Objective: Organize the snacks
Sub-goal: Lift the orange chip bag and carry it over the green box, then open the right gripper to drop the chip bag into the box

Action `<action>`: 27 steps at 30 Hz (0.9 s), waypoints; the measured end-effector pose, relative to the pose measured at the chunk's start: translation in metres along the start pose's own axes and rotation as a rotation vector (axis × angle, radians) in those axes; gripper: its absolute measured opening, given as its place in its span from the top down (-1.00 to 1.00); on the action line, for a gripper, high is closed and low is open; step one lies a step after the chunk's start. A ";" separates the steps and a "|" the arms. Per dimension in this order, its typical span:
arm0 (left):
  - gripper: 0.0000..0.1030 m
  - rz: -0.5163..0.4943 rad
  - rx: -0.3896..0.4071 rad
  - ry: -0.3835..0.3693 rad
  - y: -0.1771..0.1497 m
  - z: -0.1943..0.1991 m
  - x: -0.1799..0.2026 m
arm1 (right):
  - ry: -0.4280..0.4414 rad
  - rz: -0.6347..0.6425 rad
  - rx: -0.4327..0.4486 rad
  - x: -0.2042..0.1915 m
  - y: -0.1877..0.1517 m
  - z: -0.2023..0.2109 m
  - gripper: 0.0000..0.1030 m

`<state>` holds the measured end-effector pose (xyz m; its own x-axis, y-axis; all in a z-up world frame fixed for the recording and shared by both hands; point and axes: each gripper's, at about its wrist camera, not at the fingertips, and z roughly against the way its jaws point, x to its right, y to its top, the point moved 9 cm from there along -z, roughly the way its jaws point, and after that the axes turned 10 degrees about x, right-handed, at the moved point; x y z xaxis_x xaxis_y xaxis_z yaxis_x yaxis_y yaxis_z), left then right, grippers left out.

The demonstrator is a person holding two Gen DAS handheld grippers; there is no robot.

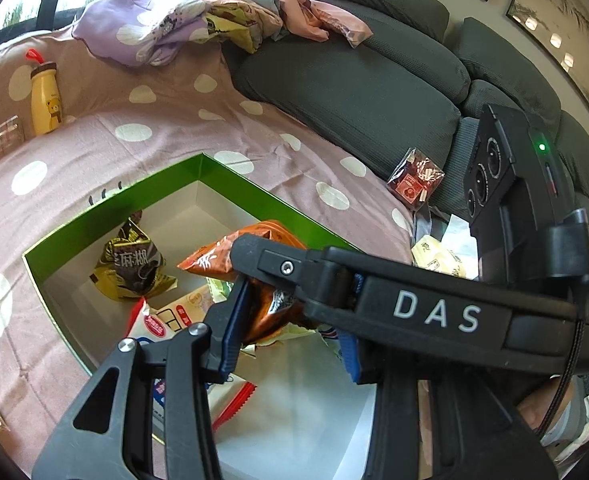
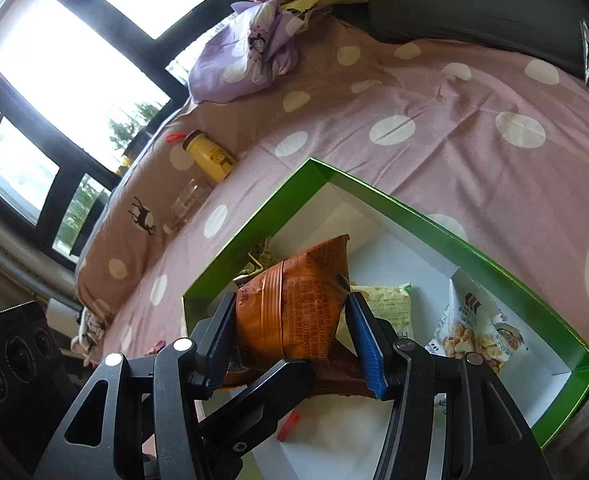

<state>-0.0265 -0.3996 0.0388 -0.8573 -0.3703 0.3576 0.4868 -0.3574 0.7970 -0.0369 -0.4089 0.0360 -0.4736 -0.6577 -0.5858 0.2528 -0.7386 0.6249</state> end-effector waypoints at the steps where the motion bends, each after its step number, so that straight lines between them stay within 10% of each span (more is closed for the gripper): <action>1: 0.24 0.005 -0.003 -0.005 -0.001 -0.001 0.000 | -0.007 -0.001 -0.001 0.002 0.000 -0.001 -0.11; 14: 0.06 0.039 0.033 0.038 0.000 0.017 -0.006 | -0.092 0.044 0.047 0.001 0.006 0.007 -0.11; 27: -0.67 0.160 0.176 0.399 -0.008 0.156 -0.095 | -0.050 0.140 0.114 -0.048 0.006 0.016 -0.54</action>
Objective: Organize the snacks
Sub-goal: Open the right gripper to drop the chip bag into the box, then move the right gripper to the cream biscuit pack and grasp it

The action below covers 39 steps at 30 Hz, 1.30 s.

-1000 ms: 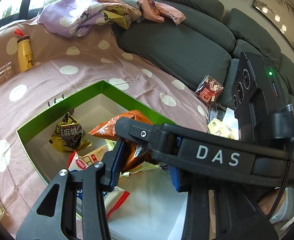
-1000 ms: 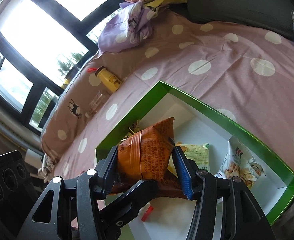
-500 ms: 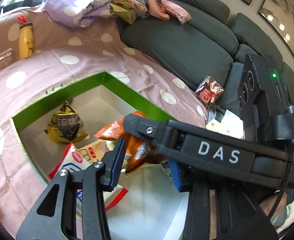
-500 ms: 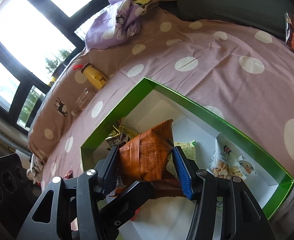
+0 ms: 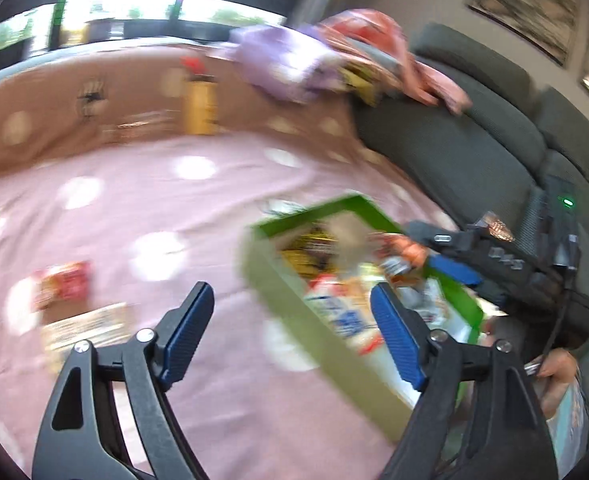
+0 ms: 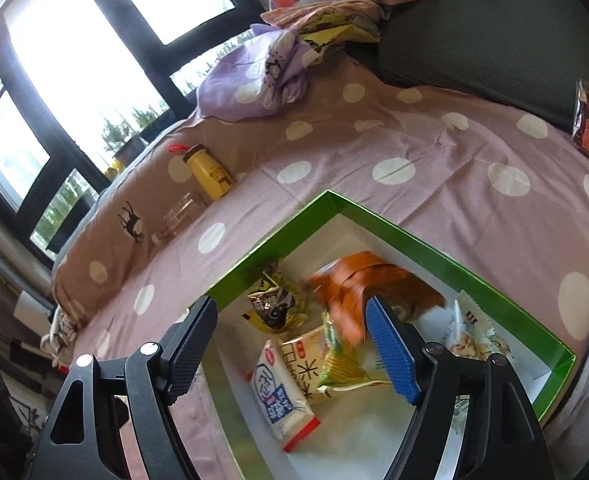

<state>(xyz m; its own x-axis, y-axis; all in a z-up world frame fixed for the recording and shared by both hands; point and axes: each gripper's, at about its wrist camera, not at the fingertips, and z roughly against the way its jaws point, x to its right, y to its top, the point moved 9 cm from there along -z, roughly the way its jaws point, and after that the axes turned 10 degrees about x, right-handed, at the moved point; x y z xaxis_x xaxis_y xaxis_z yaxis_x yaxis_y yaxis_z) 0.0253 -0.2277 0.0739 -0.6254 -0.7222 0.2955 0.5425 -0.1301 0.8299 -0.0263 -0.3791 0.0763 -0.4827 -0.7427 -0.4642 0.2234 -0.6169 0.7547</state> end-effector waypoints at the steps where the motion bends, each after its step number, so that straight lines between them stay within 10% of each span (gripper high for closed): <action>1: -0.74 0.015 0.015 0.043 0.000 0.010 -0.017 | 0.014 0.015 0.001 -0.009 -0.001 0.000 -0.55; 13: -0.74 0.309 -0.027 0.372 -0.046 0.060 -0.188 | 0.220 0.204 -0.170 -0.127 -0.066 -0.025 -0.57; 21: -0.73 0.451 -0.117 0.348 -0.074 0.031 -0.217 | 0.387 0.166 -0.454 -0.183 -0.137 -0.072 -0.57; 27: -0.69 0.471 -0.124 0.300 -0.077 0.013 -0.214 | 0.358 0.242 -0.544 -0.201 -0.181 -0.108 -0.57; 33: 0.13 0.426 -0.140 0.282 -0.079 -0.002 -0.207 | 0.300 0.264 -0.579 -0.195 -0.199 -0.126 -0.55; 39: 0.23 0.398 -0.136 0.280 -0.078 -0.005 -0.201 | 0.328 0.263 -0.572 -0.198 -0.203 -0.122 -0.39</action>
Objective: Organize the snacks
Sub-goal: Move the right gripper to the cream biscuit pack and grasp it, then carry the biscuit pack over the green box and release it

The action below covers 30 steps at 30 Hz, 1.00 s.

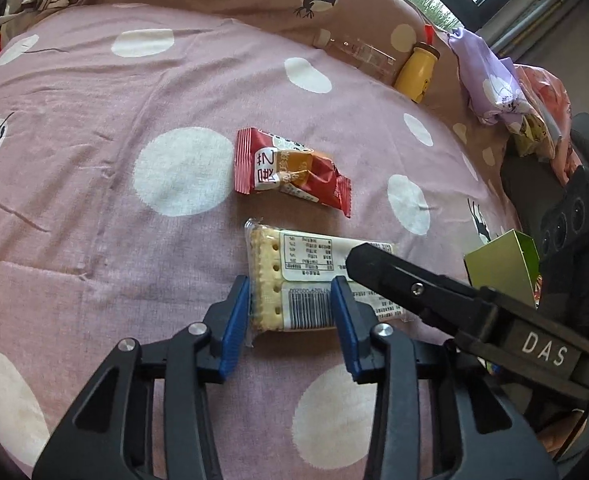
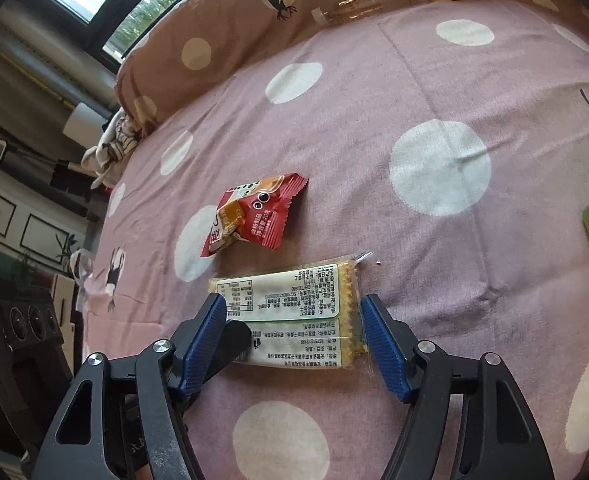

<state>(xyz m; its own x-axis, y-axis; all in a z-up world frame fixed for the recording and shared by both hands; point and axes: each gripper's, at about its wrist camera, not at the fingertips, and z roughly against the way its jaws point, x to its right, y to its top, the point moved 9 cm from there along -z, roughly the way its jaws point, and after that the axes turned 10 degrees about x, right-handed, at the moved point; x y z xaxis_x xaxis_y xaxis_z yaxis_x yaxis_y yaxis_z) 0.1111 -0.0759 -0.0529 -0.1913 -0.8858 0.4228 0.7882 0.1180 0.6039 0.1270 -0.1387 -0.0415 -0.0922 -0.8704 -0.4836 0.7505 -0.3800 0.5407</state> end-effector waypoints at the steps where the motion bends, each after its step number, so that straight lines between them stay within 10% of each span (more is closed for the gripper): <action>1: 0.23 -0.007 0.002 0.003 -0.001 0.001 0.001 | -0.007 0.000 0.000 0.000 -0.001 0.001 -0.39; 30: 0.23 -0.156 0.243 -0.106 0.016 0.092 0.080 | 0.022 0.103 0.339 -0.039 0.023 0.128 -0.38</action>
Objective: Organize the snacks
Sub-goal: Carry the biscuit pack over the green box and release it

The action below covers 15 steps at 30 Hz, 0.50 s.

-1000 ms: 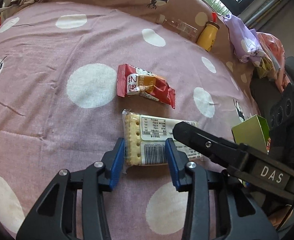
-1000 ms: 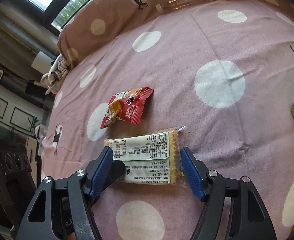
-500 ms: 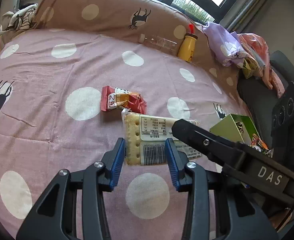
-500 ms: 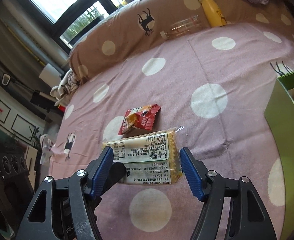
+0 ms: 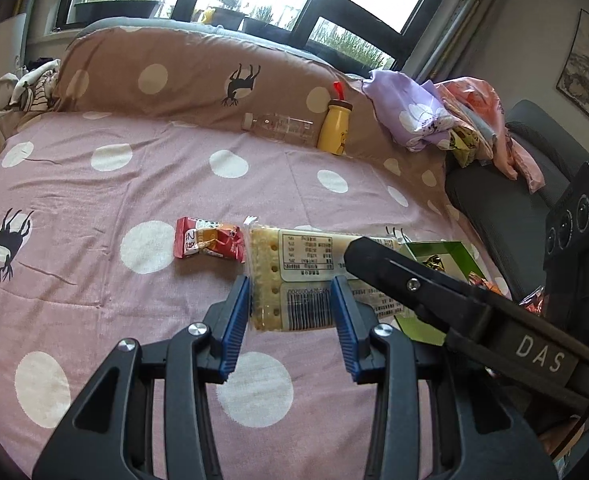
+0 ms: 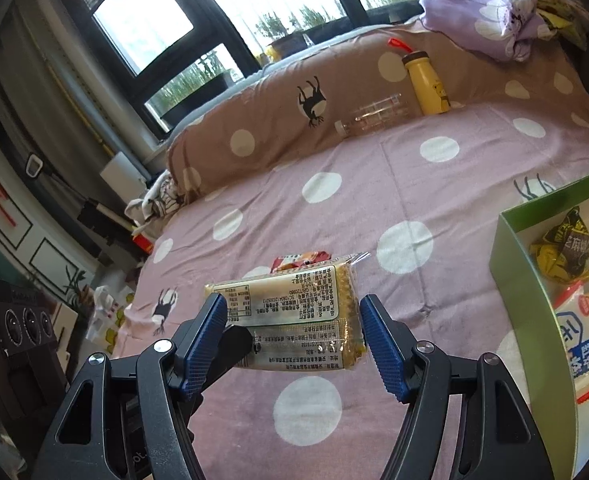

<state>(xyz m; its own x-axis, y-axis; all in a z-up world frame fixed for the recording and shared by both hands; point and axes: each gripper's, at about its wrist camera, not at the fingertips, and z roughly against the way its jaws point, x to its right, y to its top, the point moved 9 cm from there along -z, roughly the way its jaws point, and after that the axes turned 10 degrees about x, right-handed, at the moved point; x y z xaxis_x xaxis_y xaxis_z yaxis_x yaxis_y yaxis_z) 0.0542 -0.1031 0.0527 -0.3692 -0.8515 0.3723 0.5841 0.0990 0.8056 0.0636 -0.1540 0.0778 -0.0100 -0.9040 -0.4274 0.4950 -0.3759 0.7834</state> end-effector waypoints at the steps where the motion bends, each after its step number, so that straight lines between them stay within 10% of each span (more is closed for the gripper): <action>1: 0.23 -0.002 0.008 -0.004 0.001 0.002 0.004 | 0.000 0.003 0.008 0.000 0.002 0.004 -0.38; 15: 0.23 -0.061 0.052 -0.075 0.012 0.004 0.063 | -0.031 -0.004 0.122 0.029 0.031 0.053 -0.38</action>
<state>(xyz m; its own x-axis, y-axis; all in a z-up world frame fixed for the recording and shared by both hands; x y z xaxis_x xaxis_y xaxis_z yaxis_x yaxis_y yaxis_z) 0.0348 -0.1538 0.0876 -0.4574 -0.8158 0.3539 0.5213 0.0764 0.8499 0.0332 -0.2023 0.1138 -0.0393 -0.9077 -0.4178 0.3860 -0.3994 0.8316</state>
